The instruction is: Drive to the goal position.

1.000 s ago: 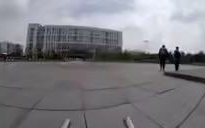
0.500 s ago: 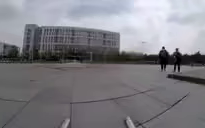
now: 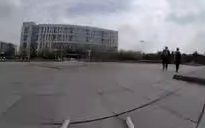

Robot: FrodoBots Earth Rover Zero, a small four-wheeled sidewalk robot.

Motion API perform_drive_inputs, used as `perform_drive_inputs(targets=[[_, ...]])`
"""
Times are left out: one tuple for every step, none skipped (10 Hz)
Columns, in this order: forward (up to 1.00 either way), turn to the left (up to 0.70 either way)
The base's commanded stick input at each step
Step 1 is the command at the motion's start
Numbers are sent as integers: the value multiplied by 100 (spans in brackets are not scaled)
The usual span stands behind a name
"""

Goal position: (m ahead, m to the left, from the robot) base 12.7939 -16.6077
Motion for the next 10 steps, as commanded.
perform_drive_inputs(targets=[[100,-20],[100,-6],[100,-30],[100,-17],[100,-5],[100,-38],[100,-39],[100,-18],[100,-1],[100,-16]])
